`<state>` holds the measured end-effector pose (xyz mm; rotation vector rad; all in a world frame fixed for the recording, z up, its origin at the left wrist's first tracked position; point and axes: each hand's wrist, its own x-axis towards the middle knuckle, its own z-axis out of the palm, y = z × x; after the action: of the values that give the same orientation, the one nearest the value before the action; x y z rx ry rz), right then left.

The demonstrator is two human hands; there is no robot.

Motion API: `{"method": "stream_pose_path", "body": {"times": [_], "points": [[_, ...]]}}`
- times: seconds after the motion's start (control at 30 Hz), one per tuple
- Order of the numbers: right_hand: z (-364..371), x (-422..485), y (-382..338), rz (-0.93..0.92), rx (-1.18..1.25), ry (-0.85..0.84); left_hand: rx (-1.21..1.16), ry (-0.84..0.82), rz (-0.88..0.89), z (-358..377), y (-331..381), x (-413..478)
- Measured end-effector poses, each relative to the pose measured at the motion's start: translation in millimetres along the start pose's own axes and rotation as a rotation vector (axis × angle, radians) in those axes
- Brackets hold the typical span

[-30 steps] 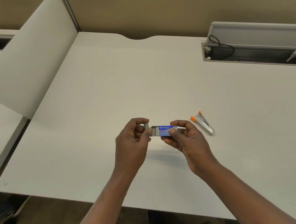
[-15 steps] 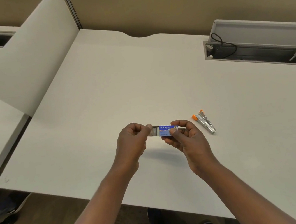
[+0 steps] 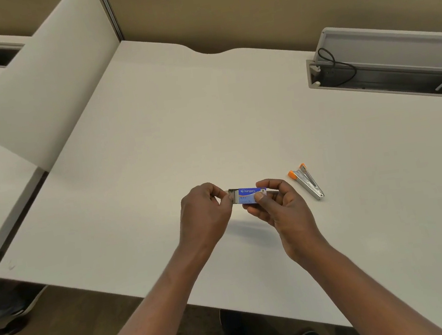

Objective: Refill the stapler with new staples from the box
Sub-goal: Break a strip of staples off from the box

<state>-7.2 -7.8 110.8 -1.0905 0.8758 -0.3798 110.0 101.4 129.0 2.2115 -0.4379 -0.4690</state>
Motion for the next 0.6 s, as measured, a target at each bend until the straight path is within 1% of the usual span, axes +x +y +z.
{"method": "stream_pose_path", "body": {"times": [0.1, 0.6], "points": [[0.0, -0.1, -0.2, 0.001, -0.006, 0.005, 0.021, 0.003, -0.002, 0.7, -0.1, 0.3], [-0.6, 0.4, 0.5, -0.006, -0.011, 0.014, -0.042, 0.031, 0.033, 7.1, -1.9, -3.5]]}}
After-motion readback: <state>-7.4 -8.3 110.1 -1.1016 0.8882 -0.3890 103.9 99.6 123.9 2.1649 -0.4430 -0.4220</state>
